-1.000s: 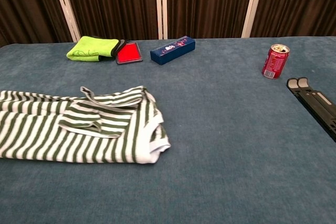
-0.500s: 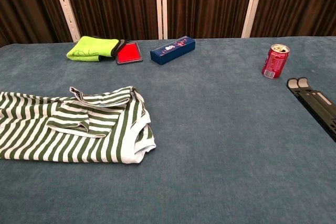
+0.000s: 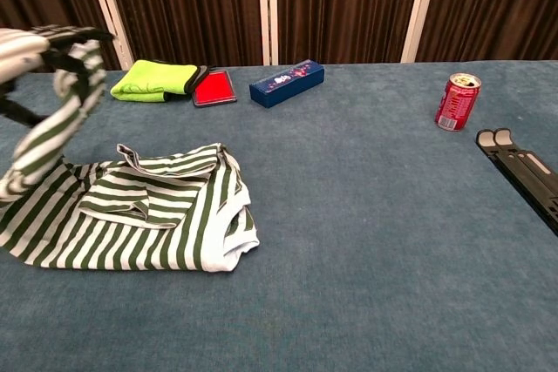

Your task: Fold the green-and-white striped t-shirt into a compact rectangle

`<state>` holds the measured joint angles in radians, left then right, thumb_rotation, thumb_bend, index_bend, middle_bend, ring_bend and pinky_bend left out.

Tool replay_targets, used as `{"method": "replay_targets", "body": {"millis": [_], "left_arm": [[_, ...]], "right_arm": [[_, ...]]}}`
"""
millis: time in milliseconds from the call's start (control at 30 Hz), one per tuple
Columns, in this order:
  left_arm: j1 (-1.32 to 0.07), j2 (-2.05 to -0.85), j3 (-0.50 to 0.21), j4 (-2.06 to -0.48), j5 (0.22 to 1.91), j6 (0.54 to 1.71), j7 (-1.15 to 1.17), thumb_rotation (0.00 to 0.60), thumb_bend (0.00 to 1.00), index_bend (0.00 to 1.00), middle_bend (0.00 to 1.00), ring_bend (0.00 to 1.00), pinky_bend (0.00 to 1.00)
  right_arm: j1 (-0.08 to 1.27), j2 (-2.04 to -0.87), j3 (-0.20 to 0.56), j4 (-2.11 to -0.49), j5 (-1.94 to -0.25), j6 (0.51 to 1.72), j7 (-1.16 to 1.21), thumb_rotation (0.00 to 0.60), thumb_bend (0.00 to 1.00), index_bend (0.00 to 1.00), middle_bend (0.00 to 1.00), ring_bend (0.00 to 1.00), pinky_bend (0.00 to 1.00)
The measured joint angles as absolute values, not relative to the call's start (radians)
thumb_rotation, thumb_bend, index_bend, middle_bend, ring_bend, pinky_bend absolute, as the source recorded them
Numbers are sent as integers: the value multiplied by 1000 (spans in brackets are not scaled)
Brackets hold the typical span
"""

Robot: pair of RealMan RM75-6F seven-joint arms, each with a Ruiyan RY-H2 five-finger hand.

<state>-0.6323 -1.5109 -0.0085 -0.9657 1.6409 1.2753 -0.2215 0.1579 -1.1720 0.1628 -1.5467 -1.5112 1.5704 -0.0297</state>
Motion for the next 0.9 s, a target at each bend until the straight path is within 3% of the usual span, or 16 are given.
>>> {"method": "replay_targets", "body": {"millis": [200, 433, 500, 533, 567, 633, 667, 900], "left_arm": [[-732, -1595, -25, -995, 1652, 1145, -126, 600, 541, 834, 0, 0, 0], [-792, -1704, 16, -1003, 1694, 1047, -28, 600, 535, 821, 0, 0, 0], [-800, -1731, 24, -998, 1698, 1028, 1, 600, 517, 725, 0, 0, 0], [-802, -1741, 26, -996, 1698, 1024, 11, 600, 465, 562, 0, 0, 0], [-803, -1750, 26, -994, 1695, 1020, 24, 600, 380, 333, 0, 0, 0], [-803, -1756, 23, -997, 1682, 1011, 40, 600, 238, 48, 0, 0, 0], [-802, -1755, 18, -1006, 1670, 1005, 52, 600, 198, 0, 0, 0, 0], [-792, -1716, -34, -1107, 1603, 1008, 128, 600, 192, 0, 0, 0, 0]], "right_arm": [[156, -1170, 167, -1545, -1505, 1572, -25, 600, 0, 123, 0, 0, 0], [155, -1168, 167, -1542, -1501, 1568, -20, 600, 0, 123, 0, 0, 0], [155, -1167, 167, -1543, -1501, 1568, -20, 600, 0, 123, 0, 0, 0], [155, -1167, 167, -1543, -1501, 1568, -19, 600, 0, 123, 0, 0, 0], [154, -1166, 167, -1543, -1501, 1568, -18, 600, 0, 123, 0, 0, 0], [154, -1165, 168, -1544, -1500, 1568, -15, 600, 0, 123, 0, 0, 0], [154, -1164, 167, -1544, -1500, 1568, -14, 600, 0, 123, 0, 0, 0], [153, -1161, 166, -1546, -1504, 1568, -9, 600, 0, 123, 0, 0, 0]]}}
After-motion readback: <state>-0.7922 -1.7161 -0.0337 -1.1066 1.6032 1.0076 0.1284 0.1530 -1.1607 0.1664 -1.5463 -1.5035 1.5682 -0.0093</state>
